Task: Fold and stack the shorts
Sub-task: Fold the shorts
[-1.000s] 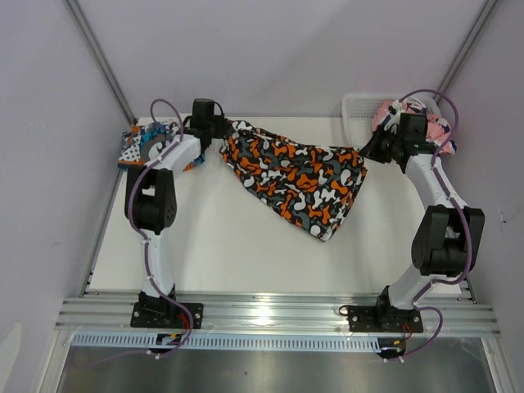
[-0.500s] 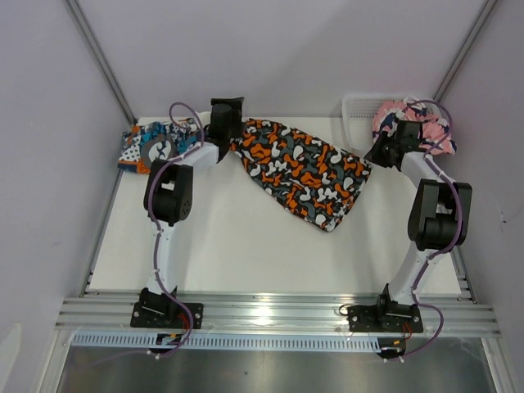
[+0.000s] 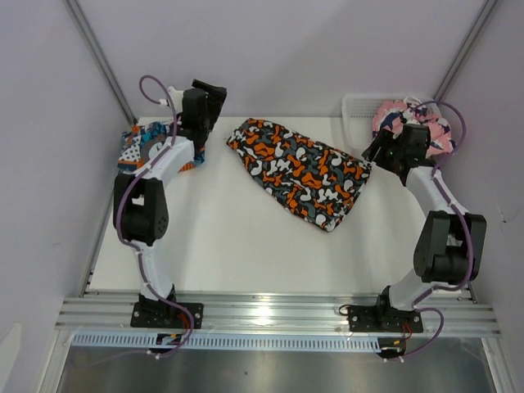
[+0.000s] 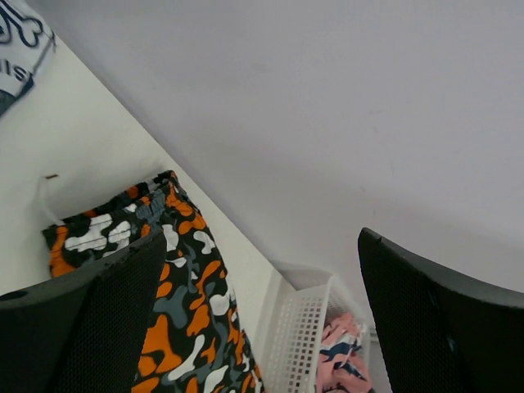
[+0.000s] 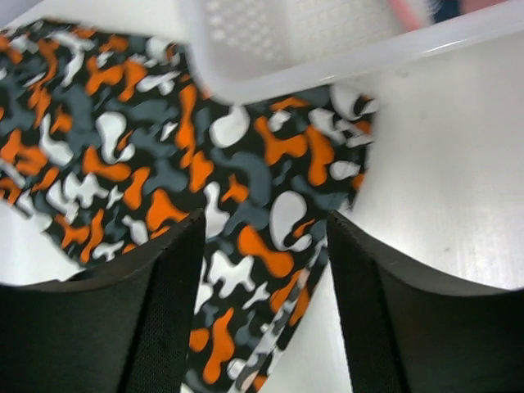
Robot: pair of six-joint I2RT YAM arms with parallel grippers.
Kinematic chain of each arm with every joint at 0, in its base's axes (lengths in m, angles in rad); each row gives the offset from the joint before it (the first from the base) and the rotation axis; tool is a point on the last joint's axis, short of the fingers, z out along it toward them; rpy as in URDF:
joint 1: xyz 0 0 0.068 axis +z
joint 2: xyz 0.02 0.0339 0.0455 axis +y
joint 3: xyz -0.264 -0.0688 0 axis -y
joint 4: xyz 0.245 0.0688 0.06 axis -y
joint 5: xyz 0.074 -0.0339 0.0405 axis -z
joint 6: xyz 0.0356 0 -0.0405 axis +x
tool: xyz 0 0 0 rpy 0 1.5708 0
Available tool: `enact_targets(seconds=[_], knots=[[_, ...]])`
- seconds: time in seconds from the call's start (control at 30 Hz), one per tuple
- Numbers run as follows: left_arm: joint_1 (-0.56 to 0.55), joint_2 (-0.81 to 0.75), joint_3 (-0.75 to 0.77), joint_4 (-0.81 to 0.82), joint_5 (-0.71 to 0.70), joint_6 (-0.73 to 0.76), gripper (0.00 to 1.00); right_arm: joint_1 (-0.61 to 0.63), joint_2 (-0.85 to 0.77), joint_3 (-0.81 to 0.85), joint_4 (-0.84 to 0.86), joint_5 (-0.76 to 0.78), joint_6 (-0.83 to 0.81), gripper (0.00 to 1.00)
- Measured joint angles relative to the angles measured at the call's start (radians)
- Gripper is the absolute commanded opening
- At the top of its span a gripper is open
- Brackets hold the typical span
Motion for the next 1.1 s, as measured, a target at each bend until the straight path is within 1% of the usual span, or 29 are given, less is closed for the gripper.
enact_targets(seconds=[0.07,0.17,0.27,0.43,0.63,0.8,0.93,1.1], knots=[[0.008,-0.061,-0.006,-0.064,0.0,0.069,0.99,0.039,-0.05,-0.024,-0.008,-0.014,-0.012,0.66],[0.01,-0.12,-0.011,-0.14,0.025,0.165,0.99,0.134,-0.108,-0.056,-0.018,-0.027,-0.039,0.67],[0.014,-0.145,-0.057,-0.152,0.082,0.235,0.99,0.243,-0.152,-0.095,-0.027,-0.025,-0.068,0.66],[0.026,-0.132,-0.188,-0.178,0.171,0.307,0.99,0.401,-0.174,-0.155,-0.055,0.013,-0.093,0.66],[0.029,-0.088,-0.223,-0.19,0.259,0.363,0.99,0.567,-0.171,-0.196,-0.102,0.12,-0.127,0.69],[0.029,-0.035,-0.223,-0.15,0.324,0.364,0.99,0.664,-0.111,-0.19,-0.102,0.21,-0.173,0.7],[0.029,0.051,-0.211,-0.131,0.372,0.361,0.99,0.715,0.006,-0.135,-0.112,0.279,-0.227,0.7],[0.026,0.144,-0.177,-0.123,0.394,0.347,0.99,0.769,0.129,-0.075,-0.12,0.361,-0.274,0.69]])
